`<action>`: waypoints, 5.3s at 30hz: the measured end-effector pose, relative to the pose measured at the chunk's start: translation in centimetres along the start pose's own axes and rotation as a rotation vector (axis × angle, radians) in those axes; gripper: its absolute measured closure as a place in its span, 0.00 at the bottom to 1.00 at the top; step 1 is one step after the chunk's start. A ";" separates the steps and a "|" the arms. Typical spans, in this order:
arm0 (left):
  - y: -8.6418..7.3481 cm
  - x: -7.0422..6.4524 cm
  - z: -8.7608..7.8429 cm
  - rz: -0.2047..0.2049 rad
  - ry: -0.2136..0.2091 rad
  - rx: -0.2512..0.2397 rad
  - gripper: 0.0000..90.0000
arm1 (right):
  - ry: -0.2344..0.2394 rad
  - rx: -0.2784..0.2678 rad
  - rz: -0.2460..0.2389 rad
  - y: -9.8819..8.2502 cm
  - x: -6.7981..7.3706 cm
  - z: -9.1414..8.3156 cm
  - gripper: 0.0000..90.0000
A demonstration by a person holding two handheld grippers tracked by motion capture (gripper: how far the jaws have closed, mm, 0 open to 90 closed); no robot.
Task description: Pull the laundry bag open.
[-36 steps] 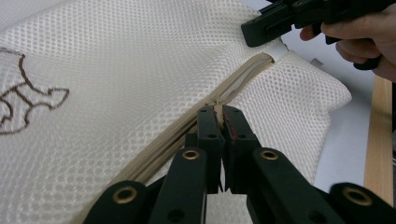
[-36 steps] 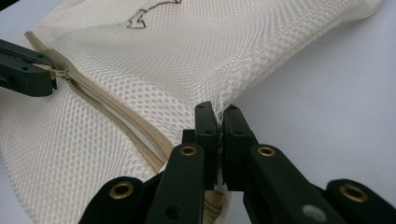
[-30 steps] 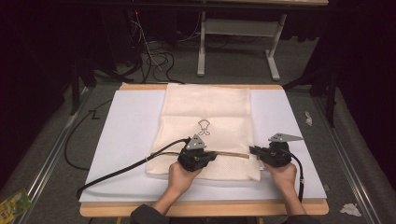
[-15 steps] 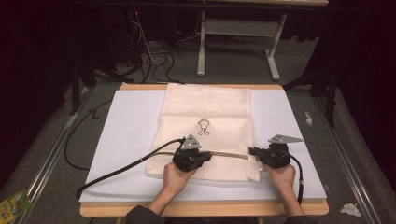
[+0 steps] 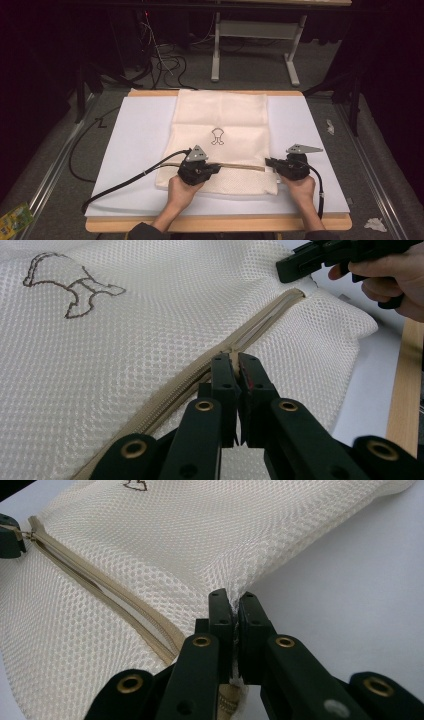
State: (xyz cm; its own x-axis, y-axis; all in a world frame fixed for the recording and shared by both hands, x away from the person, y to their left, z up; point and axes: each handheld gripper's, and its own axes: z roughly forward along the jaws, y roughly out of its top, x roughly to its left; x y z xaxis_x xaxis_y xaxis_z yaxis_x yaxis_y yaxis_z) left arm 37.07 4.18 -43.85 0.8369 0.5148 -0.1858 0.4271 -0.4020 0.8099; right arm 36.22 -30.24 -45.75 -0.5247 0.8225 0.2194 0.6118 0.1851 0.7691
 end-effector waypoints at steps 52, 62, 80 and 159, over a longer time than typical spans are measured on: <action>-2.3 2.0 -4.1 -0.051 0.051 -0.047 0.97 | -0.025 0.027 -0.019 1.2 0.1 0.2 0.98; -2.8 2.5 -5.0 -0.056 0.065 -0.073 0.97 | -0.029 0.025 -0.019 1.0 0.1 0.3 0.98; -3.3 3.7 -7.5 -0.091 0.091 -0.107 0.97 | -0.028 0.021 -0.017 0.8 0.0 0.3 0.98; -4.6 6.4 -11.7 -0.162 0.196 -0.182 0.97 | -0.082 0.011 -0.070 2.1 0.5 -0.4 0.98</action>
State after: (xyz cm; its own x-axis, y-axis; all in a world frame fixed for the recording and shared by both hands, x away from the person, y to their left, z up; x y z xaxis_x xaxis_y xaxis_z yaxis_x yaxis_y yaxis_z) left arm 36.45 18.18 -42.31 0.6733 0.7047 -0.2239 0.4665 -0.1699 0.8680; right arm 36.97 -29.64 -43.82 -0.5167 0.8484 0.1150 0.5821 0.2496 0.7738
